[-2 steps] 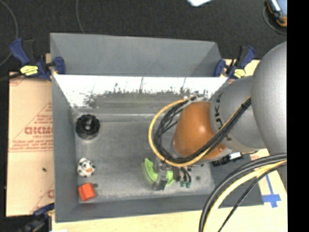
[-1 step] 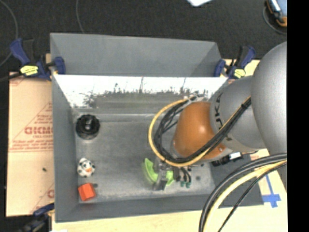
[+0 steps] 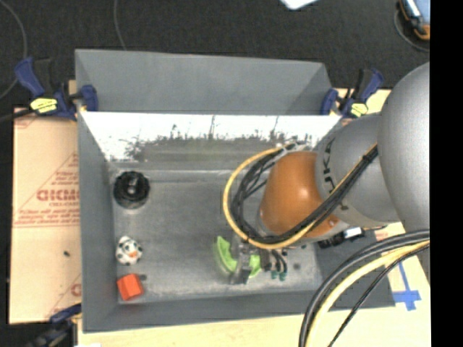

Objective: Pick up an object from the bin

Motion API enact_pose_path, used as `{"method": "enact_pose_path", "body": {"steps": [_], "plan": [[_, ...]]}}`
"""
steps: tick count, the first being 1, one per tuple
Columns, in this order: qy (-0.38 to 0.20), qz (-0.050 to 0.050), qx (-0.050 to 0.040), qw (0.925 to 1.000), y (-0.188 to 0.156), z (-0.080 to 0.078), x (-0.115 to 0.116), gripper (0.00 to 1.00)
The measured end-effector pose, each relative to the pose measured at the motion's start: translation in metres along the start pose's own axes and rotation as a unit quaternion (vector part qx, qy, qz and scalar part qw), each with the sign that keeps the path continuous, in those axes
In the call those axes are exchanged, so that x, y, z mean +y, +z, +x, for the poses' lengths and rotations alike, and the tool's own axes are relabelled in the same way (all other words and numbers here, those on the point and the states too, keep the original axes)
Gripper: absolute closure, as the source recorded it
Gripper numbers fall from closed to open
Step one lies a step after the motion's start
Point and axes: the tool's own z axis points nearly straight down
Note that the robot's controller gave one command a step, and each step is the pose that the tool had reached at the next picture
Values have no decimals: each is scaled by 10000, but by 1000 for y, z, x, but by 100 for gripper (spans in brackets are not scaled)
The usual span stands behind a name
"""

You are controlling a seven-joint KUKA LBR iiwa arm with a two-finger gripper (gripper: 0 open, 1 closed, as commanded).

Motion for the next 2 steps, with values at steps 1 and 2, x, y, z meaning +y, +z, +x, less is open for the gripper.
{"method": "enact_pose_path", "body": {"steps": [1,2], "plan": [[-3,-1,-7,10000,-8,0,0,100],[-9,0,4,10000,-20,0,0,100]]}}
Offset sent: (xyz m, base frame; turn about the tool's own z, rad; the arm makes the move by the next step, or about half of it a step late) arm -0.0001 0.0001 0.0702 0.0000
